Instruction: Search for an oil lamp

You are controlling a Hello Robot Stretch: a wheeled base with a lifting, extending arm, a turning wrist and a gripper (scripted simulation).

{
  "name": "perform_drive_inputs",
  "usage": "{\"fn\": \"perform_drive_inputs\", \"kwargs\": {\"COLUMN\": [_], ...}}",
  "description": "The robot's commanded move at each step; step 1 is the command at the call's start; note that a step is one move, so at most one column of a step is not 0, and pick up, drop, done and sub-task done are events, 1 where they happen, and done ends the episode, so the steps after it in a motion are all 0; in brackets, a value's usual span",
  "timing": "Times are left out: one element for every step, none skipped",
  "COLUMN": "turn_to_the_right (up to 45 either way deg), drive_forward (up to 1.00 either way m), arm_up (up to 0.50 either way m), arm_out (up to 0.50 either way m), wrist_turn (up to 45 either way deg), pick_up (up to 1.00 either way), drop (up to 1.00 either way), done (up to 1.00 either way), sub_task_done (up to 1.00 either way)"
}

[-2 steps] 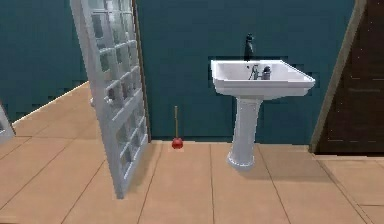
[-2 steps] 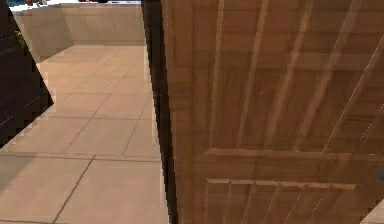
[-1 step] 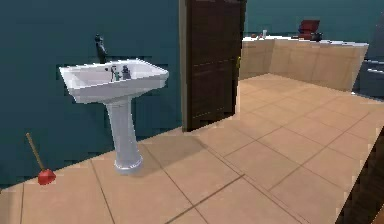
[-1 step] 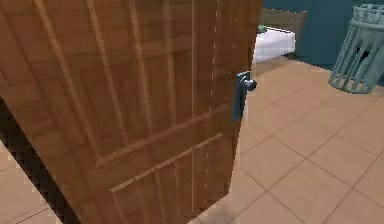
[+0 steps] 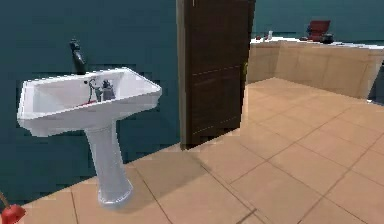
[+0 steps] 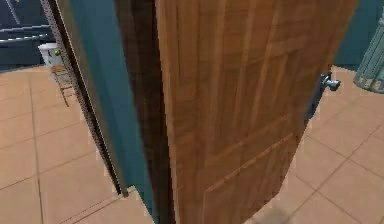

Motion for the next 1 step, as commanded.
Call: {"fn": "perform_drive_inputs", "kwargs": {"turn_to_the_right": [-45.0], "drive_forward": [0.00], "arm_up": [0.00], "arm_out": [0.00], "wrist_turn": [0.0], "pick_up": [0.00], "drop": [0.00], "done": [0.00], "sub_task_done": [0.00]}}
